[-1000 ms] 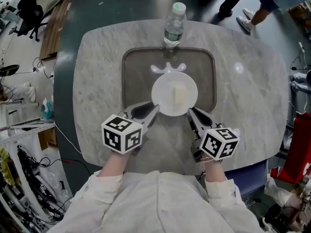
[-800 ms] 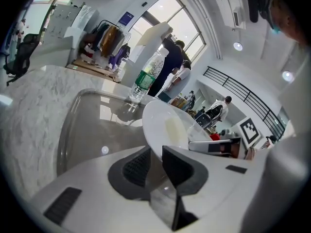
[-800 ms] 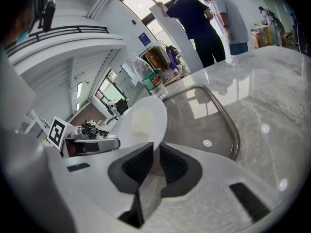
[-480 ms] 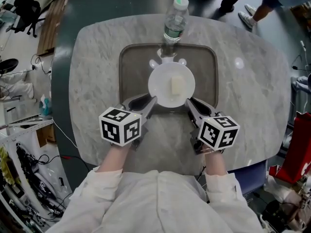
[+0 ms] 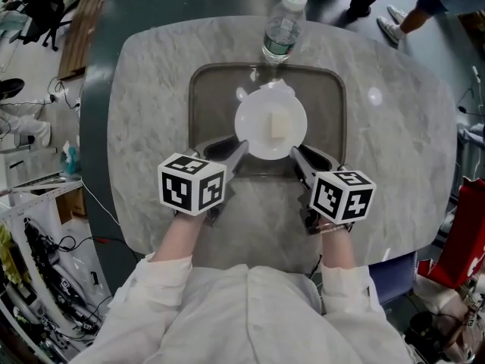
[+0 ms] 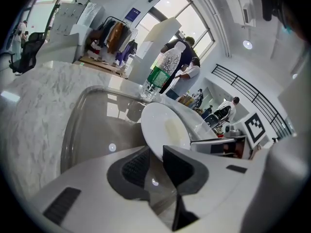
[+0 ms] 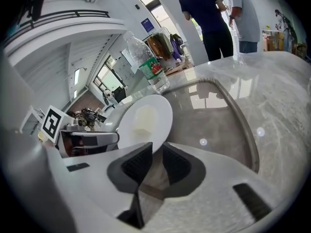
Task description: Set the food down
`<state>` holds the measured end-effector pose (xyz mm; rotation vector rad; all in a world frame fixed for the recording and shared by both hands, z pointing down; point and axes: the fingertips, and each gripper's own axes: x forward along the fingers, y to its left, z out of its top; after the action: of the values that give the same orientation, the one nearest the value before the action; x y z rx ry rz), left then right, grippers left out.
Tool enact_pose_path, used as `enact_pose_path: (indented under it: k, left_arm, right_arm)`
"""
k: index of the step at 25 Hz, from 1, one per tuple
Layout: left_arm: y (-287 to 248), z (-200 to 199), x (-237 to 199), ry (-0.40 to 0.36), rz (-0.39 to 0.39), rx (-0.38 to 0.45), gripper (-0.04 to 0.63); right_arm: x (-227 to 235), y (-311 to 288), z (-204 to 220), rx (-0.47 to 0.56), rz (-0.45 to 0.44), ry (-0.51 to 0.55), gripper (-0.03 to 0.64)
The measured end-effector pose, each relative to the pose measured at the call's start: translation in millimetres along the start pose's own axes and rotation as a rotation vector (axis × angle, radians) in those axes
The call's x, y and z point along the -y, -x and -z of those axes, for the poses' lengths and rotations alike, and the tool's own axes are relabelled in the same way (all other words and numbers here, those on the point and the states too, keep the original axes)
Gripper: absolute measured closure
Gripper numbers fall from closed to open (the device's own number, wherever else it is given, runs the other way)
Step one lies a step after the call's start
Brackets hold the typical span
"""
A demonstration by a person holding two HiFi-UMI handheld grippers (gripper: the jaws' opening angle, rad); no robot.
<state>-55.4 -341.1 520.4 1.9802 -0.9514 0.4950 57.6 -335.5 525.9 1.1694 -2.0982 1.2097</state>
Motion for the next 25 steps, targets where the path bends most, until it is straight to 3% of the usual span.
enact_pose_path:
  k: [6,16,25]
  left_arm:
    - [-4.7,1.1,-5.4,-0.005,-0.024,-0.041,0.518]
    - [-4.3,1.3,-9.0,0.025,-0.056,-0.04,0.514]
    - [-1.2,2.1,-14.0,-0.004,-0.075,-0.046,0.493]
  right_arm:
    - [1.0,-6.0,4.6,-0.057,0.036,0.039,0.58]
    - [-3.5,-5.8,4.6,-0.047,0.053,0.055,0.557]
    - [-4.6,-6.2,6.1,-0.041,0.039,0.067,0.54]
